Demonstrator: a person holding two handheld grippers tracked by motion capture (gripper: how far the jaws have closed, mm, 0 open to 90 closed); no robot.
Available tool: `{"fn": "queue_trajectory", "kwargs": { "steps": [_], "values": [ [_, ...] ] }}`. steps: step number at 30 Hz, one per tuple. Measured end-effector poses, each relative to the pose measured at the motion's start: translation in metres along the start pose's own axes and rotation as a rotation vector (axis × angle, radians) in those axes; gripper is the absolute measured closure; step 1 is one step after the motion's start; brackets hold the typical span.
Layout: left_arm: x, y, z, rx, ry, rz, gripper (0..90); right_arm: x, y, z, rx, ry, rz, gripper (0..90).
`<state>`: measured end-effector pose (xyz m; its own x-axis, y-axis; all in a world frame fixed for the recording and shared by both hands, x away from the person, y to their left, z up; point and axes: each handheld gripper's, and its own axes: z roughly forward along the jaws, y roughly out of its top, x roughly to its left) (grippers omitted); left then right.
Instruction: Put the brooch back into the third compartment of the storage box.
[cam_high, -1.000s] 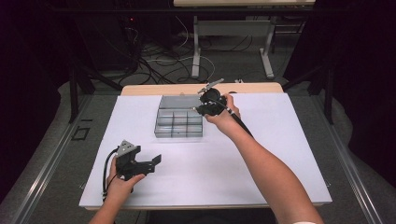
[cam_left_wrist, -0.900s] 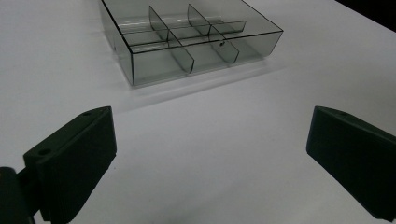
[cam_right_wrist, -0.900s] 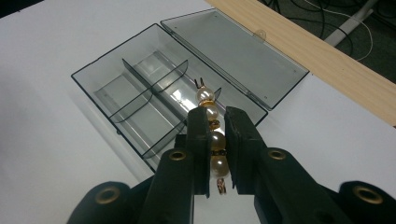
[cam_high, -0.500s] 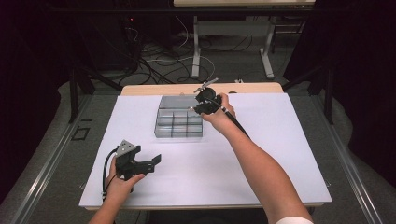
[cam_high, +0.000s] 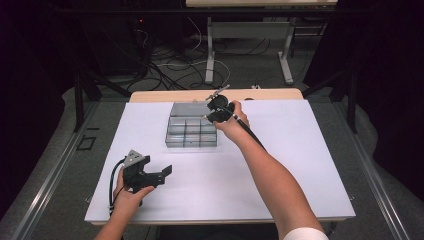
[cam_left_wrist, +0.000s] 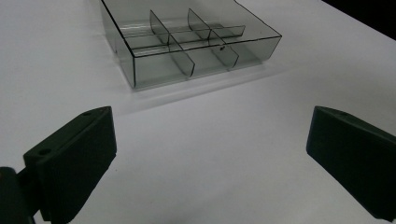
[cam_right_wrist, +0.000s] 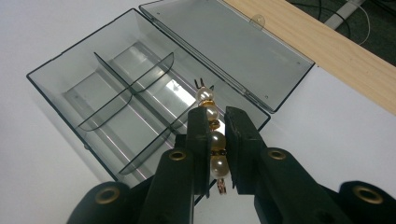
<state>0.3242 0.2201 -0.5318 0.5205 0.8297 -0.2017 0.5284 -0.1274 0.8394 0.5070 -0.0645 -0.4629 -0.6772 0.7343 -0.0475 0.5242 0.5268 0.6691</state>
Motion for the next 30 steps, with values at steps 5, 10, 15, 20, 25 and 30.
{"fn": "queue_trajectory", "kwargs": {
  "steps": [5,10,15,20,25,30],
  "values": [
    [0.000,0.000,0.000,-0.001,-0.001,0.002,1.7,0.001,-0.001,0.007,0.004,0.004,0.013,80.9],
    [0.000,0.000,0.000,0.000,-0.002,0.000,1.8,0.002,-0.004,0.019,-0.031,-0.007,0.000,80.9],
    [-0.001,0.000,0.002,0.000,-0.005,0.001,1.7,0.002,-0.005,0.023,0.005,-0.020,0.007,80.9],
    [-0.001,0.000,0.002,-0.001,-0.005,0.005,1.7,0.001,-0.006,0.024,0.031,-0.033,-0.004,80.9],
    [-0.001,0.000,0.002,-0.005,-0.002,0.000,1.8,0.002,-0.006,0.028,0.054,-0.027,0.021,80.8],
    [0.000,-0.001,0.000,-0.003,-0.003,-0.001,1.8,0.001,-0.008,0.037,0.051,-0.023,0.010,80.8]
  ]
}}
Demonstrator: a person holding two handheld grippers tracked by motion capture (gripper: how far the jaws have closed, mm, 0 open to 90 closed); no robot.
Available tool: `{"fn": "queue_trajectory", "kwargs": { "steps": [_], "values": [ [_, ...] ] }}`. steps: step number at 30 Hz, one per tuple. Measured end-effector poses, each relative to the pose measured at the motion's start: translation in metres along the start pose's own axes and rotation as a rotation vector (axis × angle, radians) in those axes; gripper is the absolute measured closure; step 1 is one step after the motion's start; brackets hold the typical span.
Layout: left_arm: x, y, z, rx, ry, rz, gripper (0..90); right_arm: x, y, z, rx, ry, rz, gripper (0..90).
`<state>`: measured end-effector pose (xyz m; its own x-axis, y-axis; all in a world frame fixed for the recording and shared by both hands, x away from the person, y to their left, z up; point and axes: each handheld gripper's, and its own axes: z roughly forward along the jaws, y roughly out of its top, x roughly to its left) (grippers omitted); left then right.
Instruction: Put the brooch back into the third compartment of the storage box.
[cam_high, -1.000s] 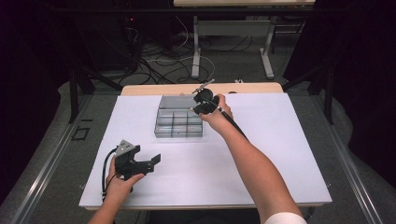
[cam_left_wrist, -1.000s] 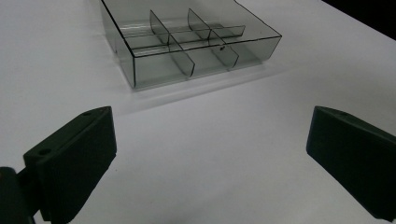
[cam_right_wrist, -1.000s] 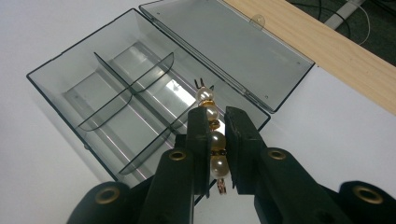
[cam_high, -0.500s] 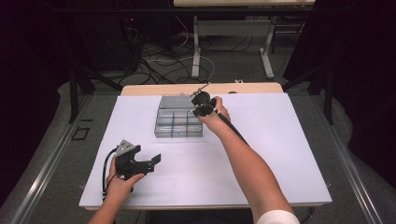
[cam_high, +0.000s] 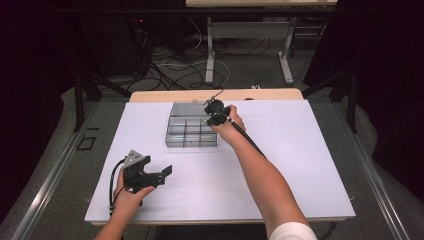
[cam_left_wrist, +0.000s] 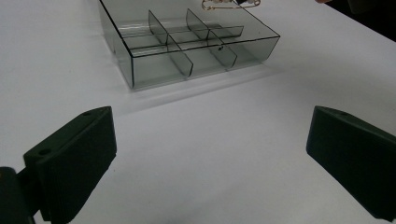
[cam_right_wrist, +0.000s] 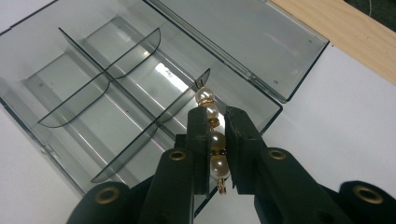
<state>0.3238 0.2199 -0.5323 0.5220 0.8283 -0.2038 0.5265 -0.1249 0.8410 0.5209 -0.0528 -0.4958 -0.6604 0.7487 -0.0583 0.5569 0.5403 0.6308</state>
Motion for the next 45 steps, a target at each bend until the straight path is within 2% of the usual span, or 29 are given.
{"fn": "queue_trajectory", "kwargs": {
  "steps": [1,2,3,4,5,6,7,9,11,12,14,15,18,19,23,28,34,36,37,39,41,42,43,44,45],
  "values": [
    [0.000,0.000,0.000,0.000,0.000,0.000,1.8,0.000,0.000,0.000,0.000,0.000,0.000,80.8],
    [0.000,0.000,0.000,0.001,0.000,0.000,1.8,0.002,0.000,0.000,0.039,-0.010,0.020,80.8],
    [0.000,0.000,0.000,-0.005,0.003,-0.001,1.7,0.000,0.001,-0.001,0.069,-0.020,-0.020,80.8],
    [0.000,0.000,0.000,-0.004,0.002,-0.001,1.8,0.000,0.000,0.003,0.039,-0.017,-0.020,80.8],
    [0.000,0.000,0.000,-0.004,0.003,-0.001,1.8,0.002,-0.003,0.008,-0.019,-0.012,0.019,80.8],
    [0.000,-0.001,0.000,-0.004,0.003,-0.001,1.8,0.002,-0.003,0.008,-0.019,-0.012,0.019,80.8],
    [0.000,0.000,0.000,-0.001,0.000,-0.001,1.8,0.001,-0.001,0.007,0.018,-0.018,0.005,80.8],
    [0.000,-0.001,0.000,-0.005,0.002,-0.002,1.8,0.001,-0.001,0.006,0.035,-0.024,0.005,80.8],
    [0.000,-0.001,0.000,-0.004,0.003,-0.003,1.8,0.001,-0.001,0.007,0.016,-0.024,0.008,80.7],
    [0.000,-0.001,0.000,-0.003,0.002,-0.004,1.8,-0.001,-0.001,0.008,-0.002,-0.020,-0.015,80.6],
    [0.000,-0.001,0.000,0.002,0.000,0.000,1.8,-0.001,-0.001,0.007,-0.007,-0.039,-0.015,76.9],
    [0.000,-0.001,0.000,0.002,0.000,-0.001,1.8,0.000,-0.001,0.006,0.000,-0.041,0.010,73.9],
    [0.000,-0.001,0.000,0.004,-0.001,0.001,1.8,0.000,-0.001,0.007,-0.028,-0.046,-0.008,70.3],
    [0.000,-0.001,0.000,0.005,-0.001,0.001,1.7,0.001,-0.001,0.006,-0.027,-0.053,0.004,68.8],
    [-0.001,-0.001,0.000,0.006,-0.001,0.003,1.8,0.001,0.000,0.004,-0.029,-0.053,-0.009,64.6],
    [0.000,-0.001,0.001,0.008,-0.002,0.004,1.8,0.002,-0.001,0.000,-0.038,-0.042,0.006,57.5],
    [-0.001,-0.001,0.001,0.009,-0.001,0.003,1.8,0.002,-0.001,-0.005,-0.036,-0.029,0.010,54.0],
    [-0.001,-0.001,0.002,0.009,-0.002,0.003,1.8,0.003,-0.001,-0.008,-0.026,-0.022,-0.003,53.2],
    [0.000,-0.001,0.002,0.009,-0.004,0.003,1.8,0.005,-0.001,-0.010,-0.016,-0.024,0.012,53.2],
    [0.000,-0.001,0.002,0.010,-0.002,0.002,1.8,0.005,-0.002,-0.014,-0.018,-0.012,0.001,52.2],
    [0.000,-0.001,0.002,0.013,-0.002,0.003,1.8,0.005,-0.004,-0.016,-0.045,-0.010,0.005,51.0],
    [0.000,-0.001,0.002,0.013,-0.003,0.003,1.8,0.003,-0.004,-0.018,-0.039,-0.006,-0.017,50.9],
    [0.000,-0.001,0.002,0.012,-0.003,0.001,1.8,0.003,-0.006,-0.017,-0.081,0.004,-0.004,49.5],
    [0.000,-0.001,0.002,0.012,-0.003,0.001,1.8,0.003,-0.006,-0.022,-0.032,-0.001,-0.007,48.3],
    [0.000,-0.001,0.002,0.015,-0.004,0.001,1.8,0.002,-0.008,-0.022,-0.052,0.004,-0.018,48.3]
  ]
}}
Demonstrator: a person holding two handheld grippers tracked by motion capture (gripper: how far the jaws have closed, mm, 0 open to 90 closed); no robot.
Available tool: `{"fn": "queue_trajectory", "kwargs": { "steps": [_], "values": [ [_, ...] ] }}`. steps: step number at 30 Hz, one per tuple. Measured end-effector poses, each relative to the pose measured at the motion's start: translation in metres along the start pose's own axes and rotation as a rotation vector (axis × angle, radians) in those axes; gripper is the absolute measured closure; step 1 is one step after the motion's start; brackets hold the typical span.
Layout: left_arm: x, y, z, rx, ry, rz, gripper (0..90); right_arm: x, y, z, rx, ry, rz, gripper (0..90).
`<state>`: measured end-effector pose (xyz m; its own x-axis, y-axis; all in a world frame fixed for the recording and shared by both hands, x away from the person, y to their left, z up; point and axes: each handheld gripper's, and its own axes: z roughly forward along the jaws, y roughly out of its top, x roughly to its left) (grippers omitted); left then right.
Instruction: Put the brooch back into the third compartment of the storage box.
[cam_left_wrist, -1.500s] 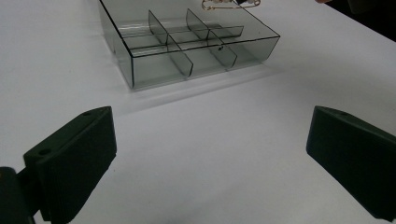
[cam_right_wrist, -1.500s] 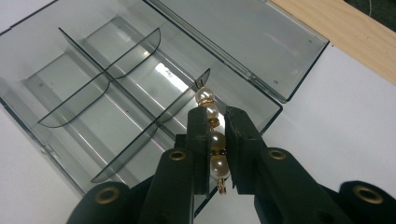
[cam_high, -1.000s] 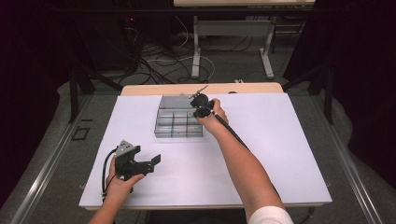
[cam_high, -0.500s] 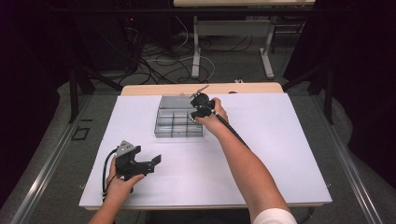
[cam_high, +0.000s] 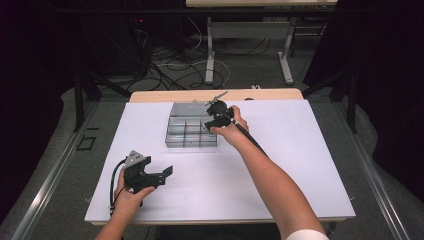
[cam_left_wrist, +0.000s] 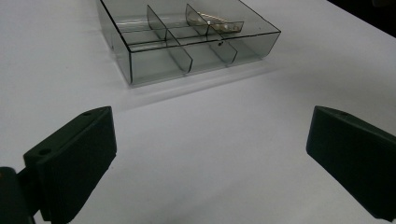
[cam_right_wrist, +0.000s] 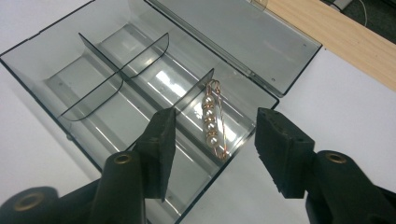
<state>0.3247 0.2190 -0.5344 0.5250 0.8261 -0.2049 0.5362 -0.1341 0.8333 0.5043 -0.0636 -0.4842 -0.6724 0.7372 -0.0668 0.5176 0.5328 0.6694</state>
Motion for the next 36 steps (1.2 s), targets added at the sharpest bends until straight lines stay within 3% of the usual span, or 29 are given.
{"fn": "queue_trajectory", "kwargs": {
  "steps": [2,4,6,8,9,10,13,16,17,18,22,23,26,29,30,33,36],
  "values": [
    [0.000,0.000,0.000,0.001,0.001,0.001,1.8,0.002,-0.003,-0.003,-0.010,0.020,0.035,47.6],
    [0.000,0.000,0.001,0.001,0.001,0.001,1.8,0.001,-0.004,-0.006,-0.005,0.023,0.012,44.2],
    [0.000,0.000,0.001,0.002,0.000,0.001,1.8,0.005,-0.005,-0.013,0.017,0.024,0.028,43.2],
    [0.000,0.000,0.001,0.003,0.000,0.001,1.8,0.006,-0.008,-0.015,-0.049,0.053,0.026,39.4],
    [0.000,0.000,0.001,0.003,0.000,0.000,1.8,0.007,-0.007,-0.020,-0.015,0.038,0.023,35.9],
    [0.000,0.000,0.001,0.003,0.001,-0.001,1.8,0.007,-0.009,-0.020,-0.049,0.047,0.021,32.7],
    [0.000,0.000,0.001,0.002,0.002,-0.001,1.8,0.008,-0.010,-0.030,0.010,0.044,0.049,24.7],
    [0.000,0.000,0.001,0.001,0.002,-0.002,1.8,0.010,-0.014,-0.036,0.004,0.038,0.050,17.4],
    [0.000,0.000,0.001,0.001,0.002,-0.002,1.8,0.011,-0.016,-0.036,-0.031,0.045,0.059,15.8],
    [0.000,0.000,0.001,0.002,0.002,-0.001,1.8,0.012,-0.017,-0.041,-0.008,0.041,0.066,15.5],
    [0.000,0.000,0.001,0.002,0.002,-0.001,1.8,0.015,-0.024,-0.049,-0.052,0.068,0.094,10.2],
    [0.000,0.000,0.001,0.003,0.002,-0.001,1.8,0.015,-0.025,-0.053,-0.023,0.077,0.093,8.0],
    [-0.001,0.000,0.001,0.003,0.001,0.000,1.8,0.017,-0.031,-0.057,-0.051,0.087,0.041,2.3],
    [-0.001,0.000,0.002,0.003,0.001,0.000,1.8,0.022,-0.037,-0.066,-0.041,0.099,0.028,0.0],
    [-0.001,0.000,0.002,0.003,0.001,-0.002,1.8,0.024,-0.040,-0.066,-0.068,0.088,0.023,0.0],
    [-0.001,0.000,0.002,0.004,0.000,0.000,1.9,0.027,-0.048,-0.073,-0.067,0.068,-0.027,0.0],
    [-0.001,0.000,0.002,0.004,0.000,-0.001,2.0,0.031,-0.057,-0.077,-0.077,0.059,-0.019,0.0]
  ]
}}
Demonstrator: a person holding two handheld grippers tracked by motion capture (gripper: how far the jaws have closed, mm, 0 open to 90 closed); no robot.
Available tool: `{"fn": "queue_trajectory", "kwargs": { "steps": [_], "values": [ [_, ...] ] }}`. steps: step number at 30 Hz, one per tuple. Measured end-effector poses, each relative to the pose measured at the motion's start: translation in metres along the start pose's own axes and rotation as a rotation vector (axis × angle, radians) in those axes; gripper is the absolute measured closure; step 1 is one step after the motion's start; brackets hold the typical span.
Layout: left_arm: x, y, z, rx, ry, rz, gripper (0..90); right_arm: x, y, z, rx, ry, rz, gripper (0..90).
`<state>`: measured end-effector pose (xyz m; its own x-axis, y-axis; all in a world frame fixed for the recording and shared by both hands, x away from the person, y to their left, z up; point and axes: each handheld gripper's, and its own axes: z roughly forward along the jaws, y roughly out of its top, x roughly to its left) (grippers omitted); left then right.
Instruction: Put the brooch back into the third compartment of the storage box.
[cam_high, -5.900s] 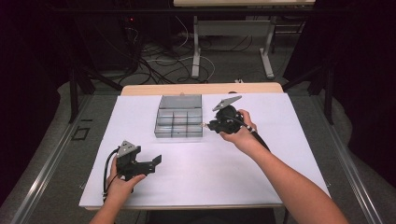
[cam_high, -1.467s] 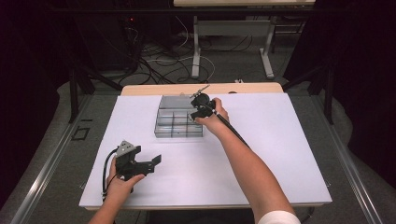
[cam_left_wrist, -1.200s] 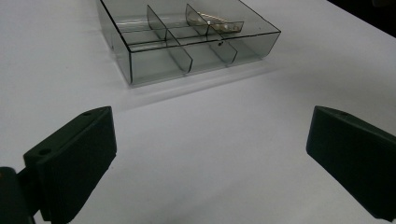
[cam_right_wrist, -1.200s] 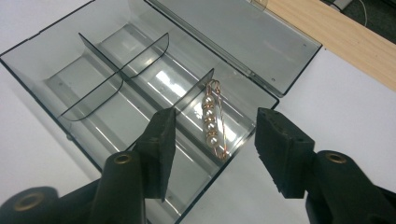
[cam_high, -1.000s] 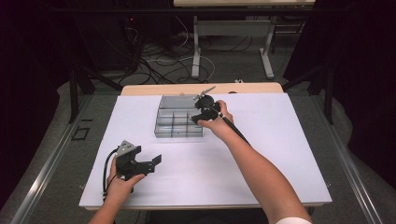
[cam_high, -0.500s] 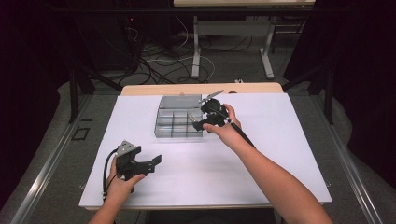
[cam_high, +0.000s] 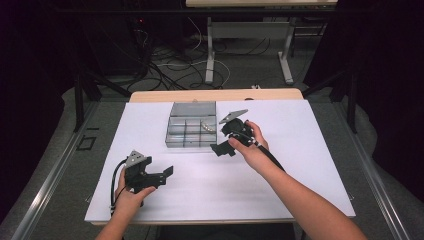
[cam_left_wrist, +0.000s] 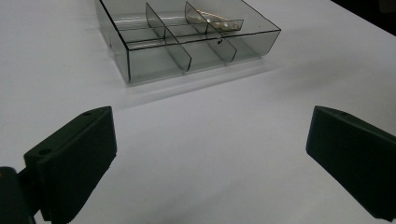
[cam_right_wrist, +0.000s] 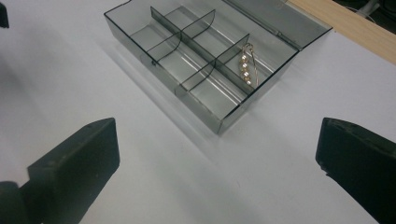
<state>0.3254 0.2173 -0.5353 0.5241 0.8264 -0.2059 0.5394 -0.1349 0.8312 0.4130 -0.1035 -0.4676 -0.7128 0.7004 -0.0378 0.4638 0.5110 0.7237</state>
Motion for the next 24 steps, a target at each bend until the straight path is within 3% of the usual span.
{"fn": "queue_trajectory", "kwargs": {
  "steps": [2,8,13,19,24],
  "values": [
    [0.000,0.000,0.000,-0.002,0.001,0.000,2.0,0.002,-0.005,-0.005,0.012,0.010,-0.004,0.0],
    [-0.001,0.000,0.001,0.002,0.002,-0.001,2.0,0.008,-0.022,-0.015,-0.022,0.026,0.007,0.0],
    [-0.002,0.000,0.001,0.002,0.003,0.002,2.1,0.010,-0.036,-0.023,-0.036,0.027,-0.035,0.0],
    [-0.002,0.000,0.001,0.002,0.005,0.002,2.1,0.010,-0.057,-0.033,-0.039,0.032,-0.012,0.0],
    [-0.003,0.000,0.001,0.006,0.004,0.000,2.1,0.005,-0.072,-0.040,-0.064,0.007,0.006,0.4]
  ]
}}
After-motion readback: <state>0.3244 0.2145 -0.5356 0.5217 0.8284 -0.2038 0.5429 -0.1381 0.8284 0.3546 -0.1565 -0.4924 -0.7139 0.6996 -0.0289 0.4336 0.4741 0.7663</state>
